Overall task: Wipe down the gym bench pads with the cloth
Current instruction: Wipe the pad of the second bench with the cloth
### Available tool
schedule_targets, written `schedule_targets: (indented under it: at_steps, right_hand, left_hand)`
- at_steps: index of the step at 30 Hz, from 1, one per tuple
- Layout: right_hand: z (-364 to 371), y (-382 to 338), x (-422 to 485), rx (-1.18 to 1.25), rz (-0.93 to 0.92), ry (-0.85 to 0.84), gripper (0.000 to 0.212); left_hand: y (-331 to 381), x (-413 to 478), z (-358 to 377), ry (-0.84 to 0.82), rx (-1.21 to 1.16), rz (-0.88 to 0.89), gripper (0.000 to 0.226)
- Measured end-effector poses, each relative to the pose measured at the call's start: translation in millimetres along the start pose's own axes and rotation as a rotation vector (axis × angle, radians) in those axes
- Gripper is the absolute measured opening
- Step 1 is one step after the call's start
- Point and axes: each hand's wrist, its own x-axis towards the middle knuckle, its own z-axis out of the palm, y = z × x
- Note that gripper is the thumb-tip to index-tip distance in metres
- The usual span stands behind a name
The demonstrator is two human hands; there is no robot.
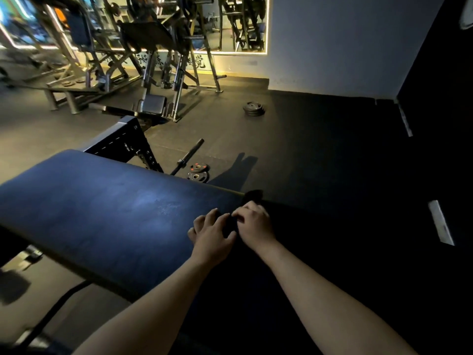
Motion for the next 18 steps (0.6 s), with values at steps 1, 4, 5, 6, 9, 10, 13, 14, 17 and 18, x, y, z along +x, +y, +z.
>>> schedule_targets:
  at_steps: [1, 4, 5, 6, 9, 10, 13, 14, 17, 18]
  right_hand:
    - [6.6, -8.4, -5.2, 0.003, -0.050, -0.025, 0.024]
    - [2.4, -9.2, -3.7, -0.020, -0.133, -0.111, 0.026]
    - [-3.4, -2.2, 1.9, -0.044, -0.144, -0.112, 0.027]
    - [-9.0, 7.6, 8.7, -0.073, -0.134, -0.089, 0.029]
    - [-26.5, 42.3, 25.4, -0.127, 0.052, 0.016, 0.038]
    - [-30.0, 49.9, 26.9, -0.139, 0.115, 0.038, 0.039]
    - [-27.6, 42.3, 18.1, -0.123, 0.152, 0.050, 0.036]
    - [-23.5, 32.7, 11.2, -0.091, 0.123, 0.035, 0.034]
    - [-6.9, 2.0, -15.0, -0.022, -0.027, -0.058, 0.028]
    - [-3.7, -6.7, -22.4, -0.018, -0.079, -0.093, 0.027]
  left_hand:
    - [-1.4, -2.7, 0.1, 0.012, -0.026, -0.018, 0.059]
    - [-10.8, -10.3, -3.8, -0.021, -0.015, -0.025, 0.059]
    - [-15.3, -13.7, -6.2, -0.035, 0.012, -0.027, 0.059]
    - [-19.6, -17.5, -8.3, -0.043, 0.031, -0.034, 0.060]
    - [-27.7, -31.1, -9.7, -0.031, 0.032, -0.061, 0.061]
    - [-28.5, -35.1, -8.5, -0.024, 0.027, -0.062, 0.061]
    - [-28.4, -42.2, -5.4, 0.000, 0.029, -0.075, 0.062]
    - [-27.6, -42.8, -5.3, 0.002, 0.031, -0.082, 0.062]
    - [-25.5, -44.3, -5.2, -0.008, 0.068, -0.100, 0.062]
    - [-25.4, -44.5, -5.5, -0.014, 0.076, -0.104, 0.062]
